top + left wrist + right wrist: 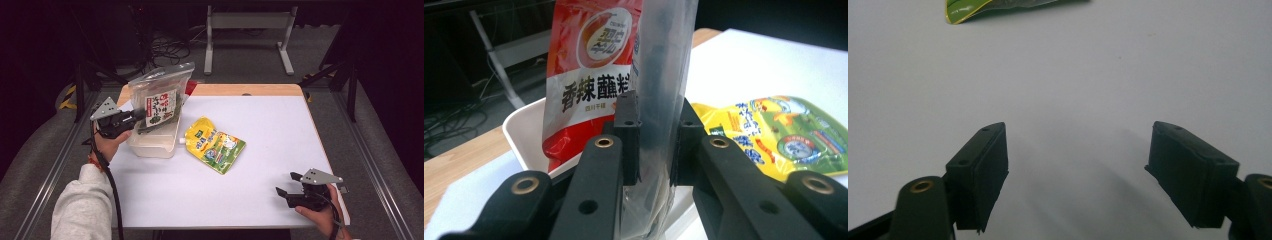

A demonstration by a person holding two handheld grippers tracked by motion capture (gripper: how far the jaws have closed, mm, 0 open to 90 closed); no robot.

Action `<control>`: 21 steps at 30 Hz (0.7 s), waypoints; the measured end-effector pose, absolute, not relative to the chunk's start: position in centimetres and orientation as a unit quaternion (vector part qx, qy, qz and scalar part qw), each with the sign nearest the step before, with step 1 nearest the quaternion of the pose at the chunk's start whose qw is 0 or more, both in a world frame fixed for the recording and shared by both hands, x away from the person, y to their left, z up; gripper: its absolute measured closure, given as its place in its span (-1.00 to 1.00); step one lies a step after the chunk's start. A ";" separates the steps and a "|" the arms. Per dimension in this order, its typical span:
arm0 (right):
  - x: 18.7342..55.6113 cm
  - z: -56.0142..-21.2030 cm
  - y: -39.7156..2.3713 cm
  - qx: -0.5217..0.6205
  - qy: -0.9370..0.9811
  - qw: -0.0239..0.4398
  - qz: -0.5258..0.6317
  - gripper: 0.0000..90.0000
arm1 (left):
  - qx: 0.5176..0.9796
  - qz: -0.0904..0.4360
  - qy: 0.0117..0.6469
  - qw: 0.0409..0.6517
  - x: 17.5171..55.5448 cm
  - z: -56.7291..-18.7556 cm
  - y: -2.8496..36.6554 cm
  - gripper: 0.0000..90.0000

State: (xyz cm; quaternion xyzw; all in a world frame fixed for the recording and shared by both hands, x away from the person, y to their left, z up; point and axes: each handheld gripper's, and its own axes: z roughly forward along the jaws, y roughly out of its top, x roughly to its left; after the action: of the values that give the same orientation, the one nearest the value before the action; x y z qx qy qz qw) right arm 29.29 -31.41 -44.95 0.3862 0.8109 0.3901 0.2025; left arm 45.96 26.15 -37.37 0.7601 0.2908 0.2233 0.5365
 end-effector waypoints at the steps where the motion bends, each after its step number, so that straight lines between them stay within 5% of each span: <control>1: 29.3 -45.0 -31.4 0.387 0.811 0.202 0.391 -0.46 | 0.760 0.224 0.293 0.535 46.3 -37.3 26.3 0.75; 21: 29.4 -45.1 -31.0 0.380 0.815 0.198 0.390 -0.46 | 0.723 0.220 0.316 0.574 47.0 -39.3 27.0 0.68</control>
State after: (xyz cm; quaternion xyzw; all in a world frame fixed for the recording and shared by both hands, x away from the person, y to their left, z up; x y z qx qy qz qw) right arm 29.35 -31.02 -45.06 0.3797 0.8151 0.3903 0.1979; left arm 46.96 27.02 -39.34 0.7226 0.3156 0.2199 0.5744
